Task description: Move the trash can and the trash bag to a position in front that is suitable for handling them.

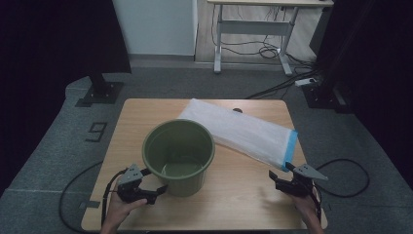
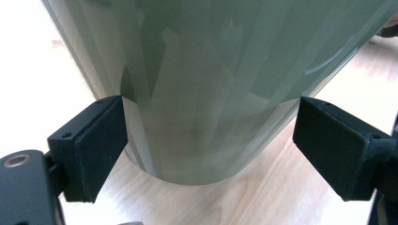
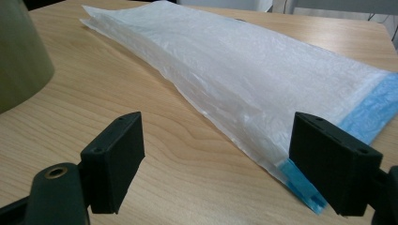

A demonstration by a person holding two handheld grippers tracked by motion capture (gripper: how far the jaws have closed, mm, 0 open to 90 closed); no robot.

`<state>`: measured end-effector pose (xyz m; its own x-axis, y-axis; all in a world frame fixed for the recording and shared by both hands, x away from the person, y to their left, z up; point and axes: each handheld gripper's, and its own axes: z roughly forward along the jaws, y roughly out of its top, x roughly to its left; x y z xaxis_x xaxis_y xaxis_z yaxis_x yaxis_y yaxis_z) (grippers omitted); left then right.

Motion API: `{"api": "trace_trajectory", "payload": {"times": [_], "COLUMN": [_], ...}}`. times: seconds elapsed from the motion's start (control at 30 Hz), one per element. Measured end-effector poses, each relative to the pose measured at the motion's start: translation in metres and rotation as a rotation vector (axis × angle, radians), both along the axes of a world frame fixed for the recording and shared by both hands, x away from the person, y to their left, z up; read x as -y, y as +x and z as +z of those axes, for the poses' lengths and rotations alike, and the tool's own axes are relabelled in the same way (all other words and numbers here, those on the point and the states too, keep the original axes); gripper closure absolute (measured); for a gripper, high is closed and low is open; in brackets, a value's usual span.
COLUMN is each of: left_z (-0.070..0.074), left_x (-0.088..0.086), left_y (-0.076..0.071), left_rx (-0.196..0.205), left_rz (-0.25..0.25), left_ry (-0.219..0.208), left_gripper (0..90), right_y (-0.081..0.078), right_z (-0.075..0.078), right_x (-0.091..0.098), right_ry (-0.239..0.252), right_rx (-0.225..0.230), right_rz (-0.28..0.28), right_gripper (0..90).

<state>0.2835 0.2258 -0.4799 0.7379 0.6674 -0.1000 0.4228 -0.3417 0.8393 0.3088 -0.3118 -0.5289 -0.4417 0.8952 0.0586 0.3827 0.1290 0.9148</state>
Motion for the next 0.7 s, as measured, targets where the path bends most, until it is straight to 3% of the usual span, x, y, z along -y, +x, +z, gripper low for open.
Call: {"api": "trace_trajectory", "payload": {"times": [0.3, 0.4, 0.7], "left_z": [0.0, 0.001, 0.008], "left_x": [0.034, 0.045, 0.062], "left_y": [0.029, 0.036, 0.057], "left_rx": [0.002, 0.016, 0.018], "left_rz": [-0.01, 0.003, 0.002], "left_ry": [0.005, 0.017, -0.03], "left_gripper": [10.6, 11.3, 12.8], "right_y": [-0.016, -0.022, -0.031], "right_z": [-0.002, -0.002, -0.002], "right_x": [0.008, 0.015, 0.021], "right_ry": [-0.028, -0.015, -0.01], "right_rx": [-0.011, -0.015, -0.01], "right_rz": [-0.042, -0.061, -0.09], "right_gripper": [17.9, 18.0, 18.1]}}
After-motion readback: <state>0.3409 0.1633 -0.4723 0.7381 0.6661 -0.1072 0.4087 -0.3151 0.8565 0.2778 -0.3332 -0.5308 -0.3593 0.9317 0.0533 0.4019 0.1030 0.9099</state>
